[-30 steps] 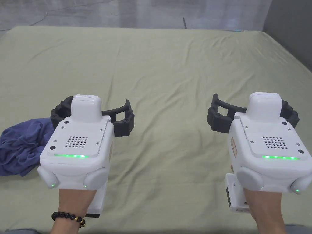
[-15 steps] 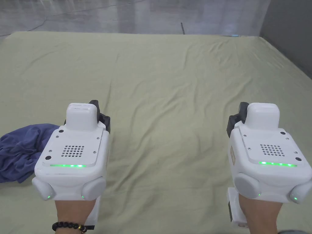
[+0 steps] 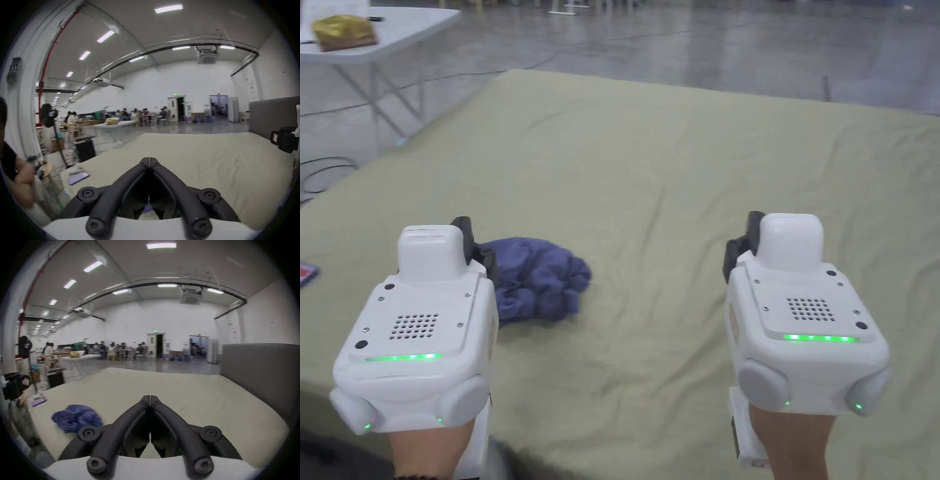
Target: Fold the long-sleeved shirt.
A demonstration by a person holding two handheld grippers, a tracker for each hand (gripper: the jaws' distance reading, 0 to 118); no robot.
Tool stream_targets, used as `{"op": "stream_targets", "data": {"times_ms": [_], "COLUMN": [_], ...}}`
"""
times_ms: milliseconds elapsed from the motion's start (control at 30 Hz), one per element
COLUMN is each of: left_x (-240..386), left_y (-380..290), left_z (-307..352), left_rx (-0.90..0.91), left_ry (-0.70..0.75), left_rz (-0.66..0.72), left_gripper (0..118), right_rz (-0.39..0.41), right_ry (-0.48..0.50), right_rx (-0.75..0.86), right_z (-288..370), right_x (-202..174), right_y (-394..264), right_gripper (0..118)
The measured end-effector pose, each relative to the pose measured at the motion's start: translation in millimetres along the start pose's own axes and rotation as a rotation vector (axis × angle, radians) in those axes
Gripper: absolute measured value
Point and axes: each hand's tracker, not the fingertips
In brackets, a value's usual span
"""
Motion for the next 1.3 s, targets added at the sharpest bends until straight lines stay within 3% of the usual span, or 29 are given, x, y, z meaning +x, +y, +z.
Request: {"op": "stream_targets", "data": {"times_ms": [100,267,433,467,500,533,567,600,667,800,900,933,967,1000,1067,1133,1167,1200,1300], "left_x": [-52,-52,52,42,65,90,133,167,207,299,350,362,351,337,305,319,339,332,362], "left_y": [-4,-32,-102,-132,-151,-173,-212,-201,-283,-358,-395,-409,-426,-454,-459,-447,-413,-404,-340], "left_z": [-27,-35,-33,-30,-25,-20,-6,-20,22,52,65,72,81,91,85,90,64,59,22], "left_rx": [-0.017,-0.08,-0.267,-0.347,-0.401,-0.459,-0.563,-0.535,-0.735,-0.865,-0.906,-0.925,-0.943,-0.978,-0.956,-0.942,-0.834,-0.808,-0.717], "left_ry": [0.088,0.085,-0.069,-0.004,-0.021,-0.038,-0.075,-0.097,-0.073,-0.099,-0.121,-0.119,-0.086,-0.04,0.015,-0.05,-0.144,-0.146,-0.198], "left_rz": [0.008,0.006,-0.007,0.021,0.034,0.063,0.103,0.169,0.15,0.108,0.159,0.156,0.118,0.043,-0.038,0.027,-0.033,-0.046,0.037], "left_gripper": [0,0,0,17,52,101,118,118,118,118,117,102,34,17,16,16,16,16,16], "right_rz": [-0.034,-0.028,-0.014,-0.011,-0.01,-0.01,-0.009,-0.009,-0.002,0.012,0.019,0.025,0.032,0.034,0.03,0.028,0.027,0.026,0.018], "right_ry": [0.112,0.183,0.205,0.207,0.206,0.207,0.212,0.213,0.212,0.202,0.185,0.175,0.165,0.158,0.142,0.129,0.123,0.116,0.099], "right_rx": [0.007,-0.027,-0.042,-0.047,-0.051,-0.055,-0.066,-0.081,-0.09,-0.125,-0.159,-0.171,-0.183,-0.197,-0.21,-0.218,-0.221,-0.224,-0.222], "right_z": [-5,-9,-11,-11,-12,-13,-15,-17,-21,-33,-43,-47,-49,-51,-53,-53,-53,-53,-47], "right_x": [-43,-68,-68,-67,-67,-66,-66,-65,-63,-57,-51,-49,-48,-44,-37,-31,-28,-25,-14], "right_y": [5,8,7,6,5,4,3,2,-1,-10,-20,-24,-27,-30,-34,-36,-36,-36,-33], "right_gripper": [2,2,2,2,2,2,2,2,2,2,2,2,2,2,2,2,2,2,2]}}
